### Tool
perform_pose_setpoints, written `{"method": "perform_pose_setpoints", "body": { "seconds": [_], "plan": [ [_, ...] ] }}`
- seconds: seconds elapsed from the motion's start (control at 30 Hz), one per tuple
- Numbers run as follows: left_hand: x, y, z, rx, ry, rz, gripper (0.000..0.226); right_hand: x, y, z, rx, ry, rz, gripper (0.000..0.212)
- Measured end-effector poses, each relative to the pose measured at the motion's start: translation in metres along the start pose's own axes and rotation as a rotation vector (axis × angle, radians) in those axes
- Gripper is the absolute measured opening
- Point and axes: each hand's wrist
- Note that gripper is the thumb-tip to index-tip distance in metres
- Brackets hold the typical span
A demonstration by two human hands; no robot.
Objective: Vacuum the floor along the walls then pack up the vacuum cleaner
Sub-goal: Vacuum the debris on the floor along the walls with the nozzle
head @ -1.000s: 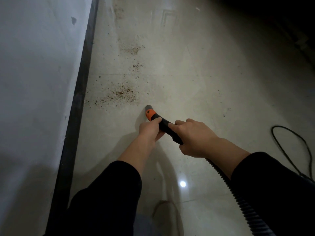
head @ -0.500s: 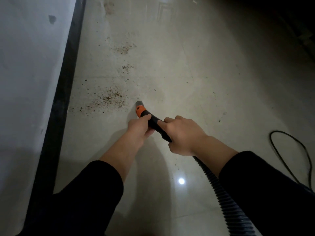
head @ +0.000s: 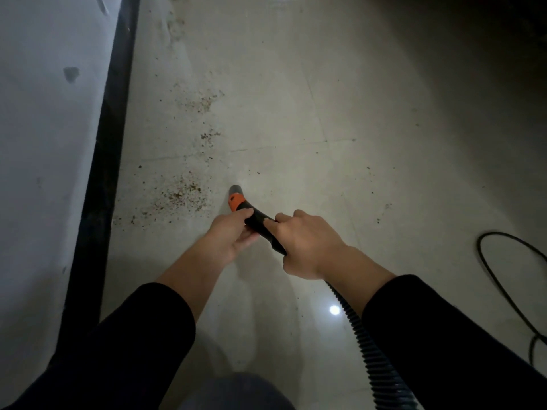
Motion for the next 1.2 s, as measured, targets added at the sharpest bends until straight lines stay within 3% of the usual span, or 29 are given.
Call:
{"method": "perform_pose_setpoints", "body": {
  "seconds": [0.37, 0.67, 0.8, 0.97, 1.2],
  "plan": [
    [-0.008, 0.019, 0.033, 0.159, -0.180, -0.150, 0.028, -0.017, 0.037, -0.029, -0.026, -0.083, 0.030, 0.036],
    [0.002, 0.012, 0.042, 0.109, -0.297, -0.174, 0.027, -0.019, 0.044, -0.037, -0.102, -0.144, 0.068, 0.031],
    [0.011, 0.013, 0.039, 0.080, -0.267, -0.112, 0.018, -0.006, 0.040, -0.035, -0.110, -0.121, 0.067, 0.030],
    [0.030, 0.015, 0.035, 0.027, -0.184, -0.045, 0.028, 0.012, 0.035, -0.023, -0.091, -0.068, 0.098, 0.036],
    [0.039, 0.019, 0.037, -0.014, -0.151, -0.028, 0.022, 0.023, 0.035, -0.019, -0.069, -0.047, 0.116, 0.037]
  ]
}}
Point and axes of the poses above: each hand's wrist, its own x-axis towards the middle knuckle, its own z-axis out of the palm, y = z × x, and after that the axes turned 3 degrees about y, right-handed
